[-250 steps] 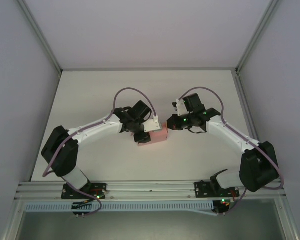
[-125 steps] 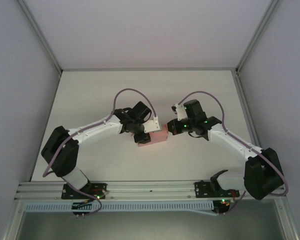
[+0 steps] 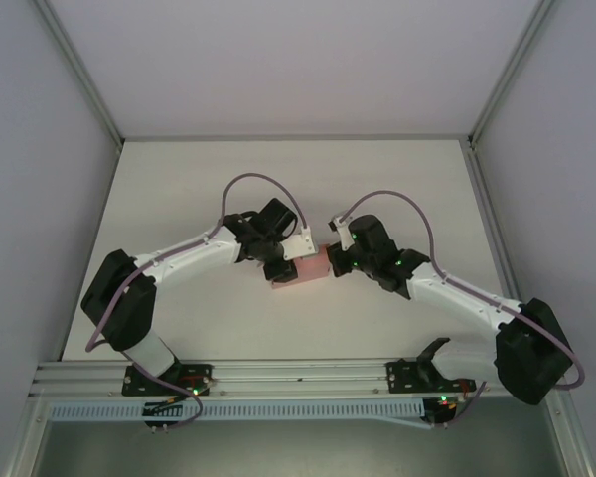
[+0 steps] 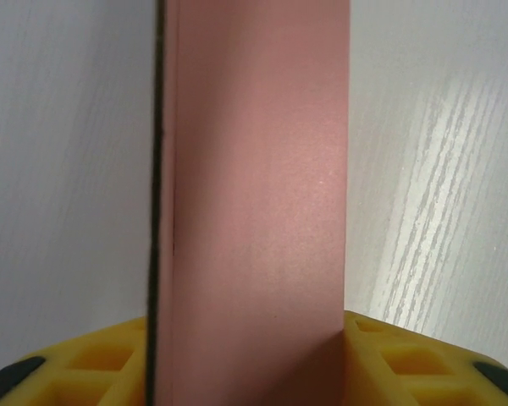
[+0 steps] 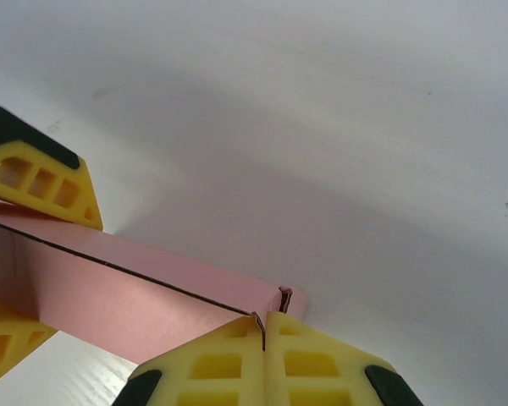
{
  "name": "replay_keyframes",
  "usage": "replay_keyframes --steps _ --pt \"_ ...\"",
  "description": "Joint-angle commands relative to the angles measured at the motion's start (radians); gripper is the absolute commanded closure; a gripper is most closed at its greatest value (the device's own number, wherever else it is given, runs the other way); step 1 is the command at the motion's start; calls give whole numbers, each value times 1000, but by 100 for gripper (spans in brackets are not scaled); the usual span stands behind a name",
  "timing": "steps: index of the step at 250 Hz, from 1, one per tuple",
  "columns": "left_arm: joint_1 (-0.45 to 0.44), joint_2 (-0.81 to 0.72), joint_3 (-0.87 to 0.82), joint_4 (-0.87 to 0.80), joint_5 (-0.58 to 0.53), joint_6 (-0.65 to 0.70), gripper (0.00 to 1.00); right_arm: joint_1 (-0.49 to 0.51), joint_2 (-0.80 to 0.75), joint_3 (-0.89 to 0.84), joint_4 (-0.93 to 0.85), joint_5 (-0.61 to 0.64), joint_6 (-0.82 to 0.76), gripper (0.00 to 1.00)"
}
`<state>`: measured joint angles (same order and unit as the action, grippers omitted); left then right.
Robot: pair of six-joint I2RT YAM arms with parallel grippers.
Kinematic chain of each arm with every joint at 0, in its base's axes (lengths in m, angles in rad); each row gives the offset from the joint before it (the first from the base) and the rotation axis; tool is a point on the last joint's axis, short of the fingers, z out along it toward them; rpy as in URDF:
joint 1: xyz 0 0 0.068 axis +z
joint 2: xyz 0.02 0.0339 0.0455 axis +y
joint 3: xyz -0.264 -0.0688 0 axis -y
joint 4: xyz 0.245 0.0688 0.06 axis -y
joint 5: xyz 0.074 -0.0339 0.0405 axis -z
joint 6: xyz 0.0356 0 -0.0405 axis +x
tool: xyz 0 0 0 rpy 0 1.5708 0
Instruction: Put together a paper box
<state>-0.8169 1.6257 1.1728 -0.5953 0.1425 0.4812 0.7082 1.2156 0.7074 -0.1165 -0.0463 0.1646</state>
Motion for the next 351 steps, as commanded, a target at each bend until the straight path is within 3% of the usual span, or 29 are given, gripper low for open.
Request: replay_keyframes --steps 1,38,94,135,182,230,270,288,317,351 --pt "16 -7 1 31 -37 -2 53 30 8 -50 -74 111 1 100" --pt "16 -21 3 37 -35 -10 45 67 9 -63 -53 158 40 100" --pt "14 -48 9 33 -33 -36 10 80 -5 -41 -65 180 93 100" --pt "5 -93 3 41 -45 -74 0 87 16 -21 -106 206 124 100" --pt "-6 -177 -15 76 -129 -202 0 106 27 8 -122 224 146 100" --pt "-17 -289 -38 41 -310 -542 0 111 40 66 -204 269 204 100" --pt "-26 -369 -94 -3 -283 -793 14 114 65 112 -280 284 259 100" --pt "-32 -405 -141 -3 -253 -800 16 119 71 122 -294 283 275 100" --pt "-33 -432 -169 -4 -228 -818 32 127 66 127 -298 280 297 100" --pt "-35 -420 -179 15 -204 -794 41 139 67 133 -292 268 312 100"
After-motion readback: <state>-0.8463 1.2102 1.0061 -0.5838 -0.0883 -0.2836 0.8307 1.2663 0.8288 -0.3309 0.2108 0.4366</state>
